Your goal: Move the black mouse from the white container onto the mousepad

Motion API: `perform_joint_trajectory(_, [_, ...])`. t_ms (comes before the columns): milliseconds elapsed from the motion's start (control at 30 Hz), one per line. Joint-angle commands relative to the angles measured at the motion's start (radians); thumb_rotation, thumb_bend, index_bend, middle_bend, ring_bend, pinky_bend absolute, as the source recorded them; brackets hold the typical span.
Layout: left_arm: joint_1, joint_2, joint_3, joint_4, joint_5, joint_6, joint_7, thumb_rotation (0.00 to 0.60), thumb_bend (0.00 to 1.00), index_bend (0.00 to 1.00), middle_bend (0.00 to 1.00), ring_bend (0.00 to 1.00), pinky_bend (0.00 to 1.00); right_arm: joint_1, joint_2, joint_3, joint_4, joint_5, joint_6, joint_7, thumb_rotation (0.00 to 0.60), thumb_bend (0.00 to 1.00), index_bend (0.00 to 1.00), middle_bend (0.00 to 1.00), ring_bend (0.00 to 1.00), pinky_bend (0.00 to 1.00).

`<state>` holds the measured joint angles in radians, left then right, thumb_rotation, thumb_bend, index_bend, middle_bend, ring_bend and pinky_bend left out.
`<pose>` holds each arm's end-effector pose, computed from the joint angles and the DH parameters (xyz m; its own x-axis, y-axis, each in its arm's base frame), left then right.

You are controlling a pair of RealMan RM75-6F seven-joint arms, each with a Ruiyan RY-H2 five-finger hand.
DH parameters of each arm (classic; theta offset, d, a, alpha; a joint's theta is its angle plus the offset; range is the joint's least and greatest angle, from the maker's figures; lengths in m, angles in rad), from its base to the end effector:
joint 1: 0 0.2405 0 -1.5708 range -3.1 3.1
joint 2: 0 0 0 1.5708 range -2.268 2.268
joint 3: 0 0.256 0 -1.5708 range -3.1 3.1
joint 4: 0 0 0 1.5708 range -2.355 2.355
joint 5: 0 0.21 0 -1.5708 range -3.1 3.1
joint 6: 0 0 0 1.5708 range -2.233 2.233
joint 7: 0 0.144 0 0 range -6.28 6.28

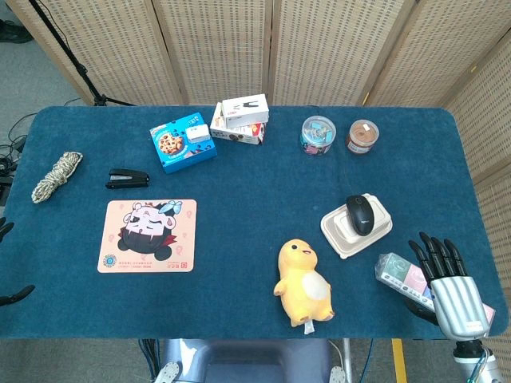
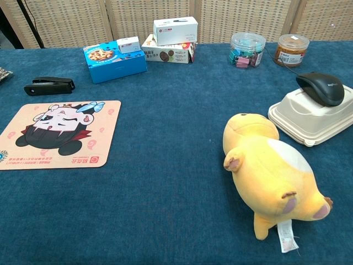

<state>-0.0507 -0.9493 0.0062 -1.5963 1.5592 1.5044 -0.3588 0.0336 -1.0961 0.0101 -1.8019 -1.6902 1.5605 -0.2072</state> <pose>-0.3256 0.1590 0.2081 0.2359 0.0519 0.9704 0.9718 -0.0128 -0.2356 -0.2564 -0.1537 0.1494 0.4343 0.0392 0.8999 -0.8880 -0.1488 0.4350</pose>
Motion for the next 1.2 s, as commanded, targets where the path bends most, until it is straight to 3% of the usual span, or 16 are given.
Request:
perform_joint_trajectory(33, [0.000,0.000,0.000,0.001,0.000,0.000,-0.001,0.600,0.00,0.00,0.00,0.00,0.00,0.000,0.000,0.000,0.000,0.000,0.000,-0.001,0.600,0.00,0.00,0.00,0.00,0.00])
perform_joint_trajectory(467, [-0.011,0.020,-0.008,-0.025,0.001,-0.004,-0.010,0.600,0.00,0.00,0.00,0.00,0.00,0.027,-0.020,0.024,0.030,0.068,-0.059,0.007,0.600,0.00,0.00,0.00,0.00,0.00])
perform_joint_trajectory(600, [-0.022,0.031,-0.009,-0.061,0.015,-0.013,0.006,0.600,0.00,0.00,0.00,0.00,0.00,0.073,-0.021,0.059,0.003,0.116,-0.121,-0.006,0.600,0.00,0.00,0.00,0.00,0.00])
perform_joint_trajectory(767, [-0.042,0.036,-0.016,-0.095,0.016,-0.034,0.030,0.600,0.00,0.00,0.00,0.00,0.00,0.175,0.002,0.108,-0.099,0.196,-0.276,0.066,0.600,0.00,0.00,0.00,0.00,0.00])
perform_joint_trajectory(867, [-0.054,0.039,-0.016,-0.099,0.013,-0.054,0.041,0.600,0.00,0.00,0.00,0.00,0.00,0.226,-0.011,0.148,-0.148,0.236,-0.317,0.038,0.600,0.00,0.00,0.00,0.00,0.00])
perform_joint_trajectory(1200, [-0.062,0.051,-0.018,-0.083,0.002,-0.066,-0.006,0.600,0.00,0.00,0.00,0.00,0.00,0.399,-0.197,0.272,-0.148,0.467,-0.385,-0.179,0.600,0.00,0.00,0.00,0.00,0.00])
